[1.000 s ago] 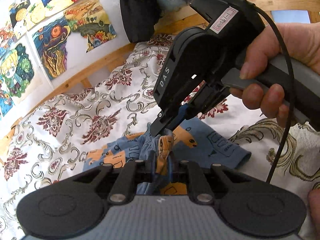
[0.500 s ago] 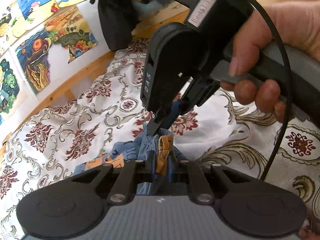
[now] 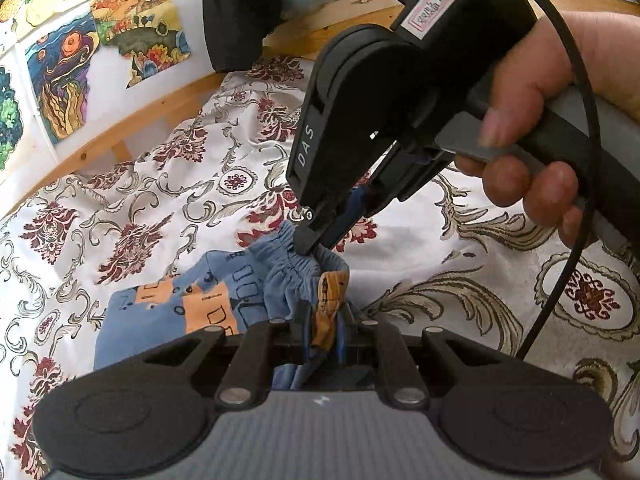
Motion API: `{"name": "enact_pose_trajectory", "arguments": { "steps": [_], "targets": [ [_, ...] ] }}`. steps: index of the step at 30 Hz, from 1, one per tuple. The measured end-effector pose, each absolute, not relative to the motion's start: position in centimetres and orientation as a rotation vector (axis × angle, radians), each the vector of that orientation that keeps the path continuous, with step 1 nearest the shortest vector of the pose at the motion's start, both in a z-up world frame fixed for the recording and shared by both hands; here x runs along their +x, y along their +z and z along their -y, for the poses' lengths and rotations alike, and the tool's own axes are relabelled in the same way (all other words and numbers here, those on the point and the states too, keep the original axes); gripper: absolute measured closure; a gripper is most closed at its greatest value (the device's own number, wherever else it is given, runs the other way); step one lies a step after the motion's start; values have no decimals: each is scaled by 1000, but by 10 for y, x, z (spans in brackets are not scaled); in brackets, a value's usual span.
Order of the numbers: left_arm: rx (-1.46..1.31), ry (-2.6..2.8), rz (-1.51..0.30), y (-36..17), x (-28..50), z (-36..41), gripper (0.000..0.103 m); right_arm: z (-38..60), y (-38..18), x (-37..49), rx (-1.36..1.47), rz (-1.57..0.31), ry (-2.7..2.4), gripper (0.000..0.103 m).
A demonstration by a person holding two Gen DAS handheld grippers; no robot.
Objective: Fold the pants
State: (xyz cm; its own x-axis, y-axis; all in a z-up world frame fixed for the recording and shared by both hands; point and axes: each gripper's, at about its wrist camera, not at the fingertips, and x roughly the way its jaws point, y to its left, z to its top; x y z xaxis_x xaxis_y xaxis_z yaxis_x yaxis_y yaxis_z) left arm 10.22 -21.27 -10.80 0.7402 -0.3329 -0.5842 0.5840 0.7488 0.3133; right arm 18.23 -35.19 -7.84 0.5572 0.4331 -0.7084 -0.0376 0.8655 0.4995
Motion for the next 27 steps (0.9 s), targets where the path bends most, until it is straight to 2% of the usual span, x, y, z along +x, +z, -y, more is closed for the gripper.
{"name": "enact_pose_trajectory", "arguments": {
  "steps": [2, 4, 6, 8, 9, 13, 16, 20, 24, 27],
  "targets": [
    [499, -531, -543, -110, 104, 212, 88, 352, -78, 180, 457, -943, 272, 75],
    [481, -538, -561, -110, 106, 210, 87, 352, -74, 177, 438, -931, 252, 47],
    [466, -546, -572, -109, 107, 208, 83, 353, -70, 173, 436, -906, 238, 30],
    [440, -563, -578, -105, 106, 205, 67, 356, -66, 169, 444, -882, 229, 24],
    [427, -570, -585, -103, 105, 204, 64, 357, -64, 168, 445, -873, 221, 18],
    [393, -585, -599, -94, 101, 197, 47, 360, -55, 160, 440, -817, 204, 7],
    [383, -581, -597, -83, 96, 189, 29, 359, -49, 154, 428, -764, 191, 1],
    [384, -542, -590, -64, 93, 171, 8, 351, -41, 140, 373, -709, 129, 1],
    [405, -496, -556, -39, 98, 135, 4, 318, -35, 126, 138, -662, 9, 4],
    [315, -395, -537, -26, 109, 95, 3, 287, -35, 116, -60, -611, 5, 19]
  ]
}}
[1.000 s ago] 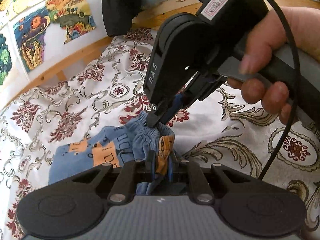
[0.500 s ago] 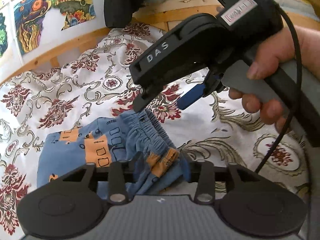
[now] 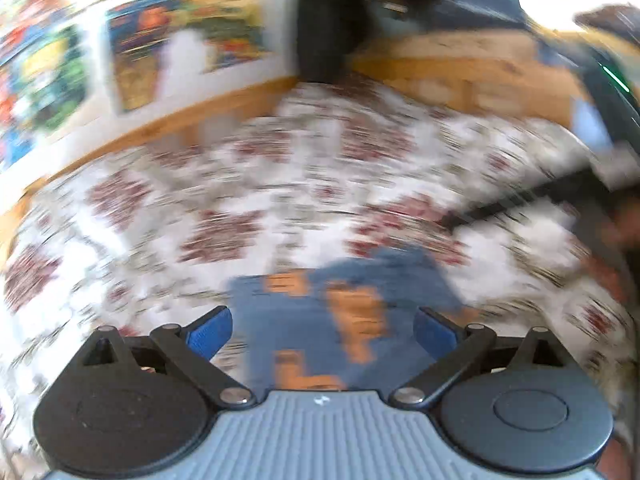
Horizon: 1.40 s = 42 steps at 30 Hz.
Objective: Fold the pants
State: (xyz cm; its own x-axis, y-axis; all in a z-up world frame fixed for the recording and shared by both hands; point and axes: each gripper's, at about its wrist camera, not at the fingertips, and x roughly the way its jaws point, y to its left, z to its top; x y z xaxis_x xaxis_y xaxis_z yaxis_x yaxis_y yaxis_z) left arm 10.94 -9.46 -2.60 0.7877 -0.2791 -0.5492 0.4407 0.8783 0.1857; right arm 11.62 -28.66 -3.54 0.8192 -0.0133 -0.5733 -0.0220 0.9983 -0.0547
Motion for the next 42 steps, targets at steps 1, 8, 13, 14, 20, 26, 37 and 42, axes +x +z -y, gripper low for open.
{"name": "enact_pose_trajectory", "arguments": {
  "steps": [1, 8, 13, 14, 20, 26, 37, 42],
  "targets": [
    [252, -359, -537, -25, 116, 79, 4, 275, -37, 113, -123, -595, 33, 27],
    [-180, -389, -616, -49, 155, 23, 33, 223, -68, 115, -350, -690, 209, 77],
    [77, -446, -692, -72, 156, 52, 54, 226, -85, 121, -394, -847, 217, 79],
    [116, -426, -738, -81, 158, 56, 55, 227, -86, 120, -387, -864, 221, 79],
    [131, -352, -853, -99, 159, 43, 45, 230, -84, 111, -389, -917, 209, 61],
    [28, -301, -877, -76, 143, 20, 40, 257, -47, 95, -204, -736, 161, 24],
    [10, -533, -670, -49, 192, 51, 39, 261, -66, 164, -108, -761, 433, 75],
    [103, -584, -753, -90, 222, 76, 43, 283, -83, 182, -31, -787, 343, 88]
  ]
}}
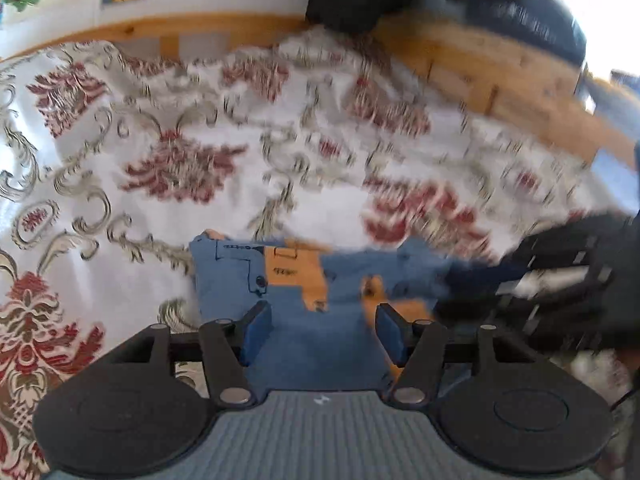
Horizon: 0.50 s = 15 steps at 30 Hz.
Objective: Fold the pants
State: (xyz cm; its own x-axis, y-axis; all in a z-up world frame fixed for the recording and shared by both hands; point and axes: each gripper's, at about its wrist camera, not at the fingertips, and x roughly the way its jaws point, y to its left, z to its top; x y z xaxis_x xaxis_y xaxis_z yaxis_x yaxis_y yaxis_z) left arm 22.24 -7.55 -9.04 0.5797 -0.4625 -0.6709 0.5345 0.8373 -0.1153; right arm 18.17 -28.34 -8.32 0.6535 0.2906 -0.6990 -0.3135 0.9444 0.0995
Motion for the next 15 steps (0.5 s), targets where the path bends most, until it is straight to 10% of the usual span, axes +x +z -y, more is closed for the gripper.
{"name": "enact_pose_trajectory", "arguments": {
  "steps": [5, 9, 13, 15],
  "targets": [
    [37, -573, -766, -100, 222, 63, 50, 291, -84, 180, -20, -783, 303, 88],
    [64, -553, -760, -93, 212, 57, 49, 280, -66, 157, -68, -713, 297, 63],
    [83, -515, -728, -72, 188, 52, 18, 263, -58, 137, -109, -742, 344, 55],
    [123, -508, -727, -68, 178, 53, 18, 254, -67, 137, -142, -828, 332, 45]
  ]
}}
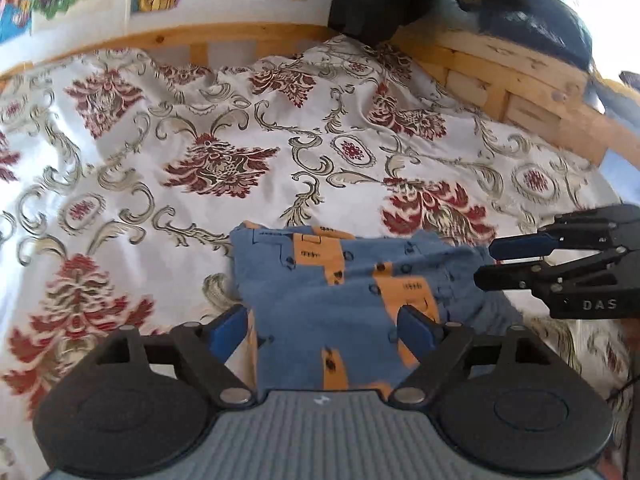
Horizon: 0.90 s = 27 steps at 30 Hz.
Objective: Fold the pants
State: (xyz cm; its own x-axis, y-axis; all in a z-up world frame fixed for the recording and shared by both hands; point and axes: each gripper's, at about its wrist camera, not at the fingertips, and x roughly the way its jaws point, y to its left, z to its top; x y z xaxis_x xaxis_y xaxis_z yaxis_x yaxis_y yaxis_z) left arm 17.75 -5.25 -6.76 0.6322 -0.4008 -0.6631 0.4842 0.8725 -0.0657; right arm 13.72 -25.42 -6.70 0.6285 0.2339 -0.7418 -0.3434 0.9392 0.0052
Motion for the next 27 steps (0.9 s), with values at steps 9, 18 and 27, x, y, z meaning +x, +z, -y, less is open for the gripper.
{"name": "enact_pose_trajectory", "arguments": {
  "steps": [9, 18, 27],
  "targets": [
    [200, -427, -943, -92, 171, 53, 12, 278, -64, 128, 70, -859, 302, 5],
    [167, -311, -978, -83, 160, 33, 0, 285, -53, 113, 112, -871, 243, 1],
    [237, -236, -1112, -85, 143, 13, 0, 288, -62, 120, 153, -1043, 275, 1]
  ]
}}
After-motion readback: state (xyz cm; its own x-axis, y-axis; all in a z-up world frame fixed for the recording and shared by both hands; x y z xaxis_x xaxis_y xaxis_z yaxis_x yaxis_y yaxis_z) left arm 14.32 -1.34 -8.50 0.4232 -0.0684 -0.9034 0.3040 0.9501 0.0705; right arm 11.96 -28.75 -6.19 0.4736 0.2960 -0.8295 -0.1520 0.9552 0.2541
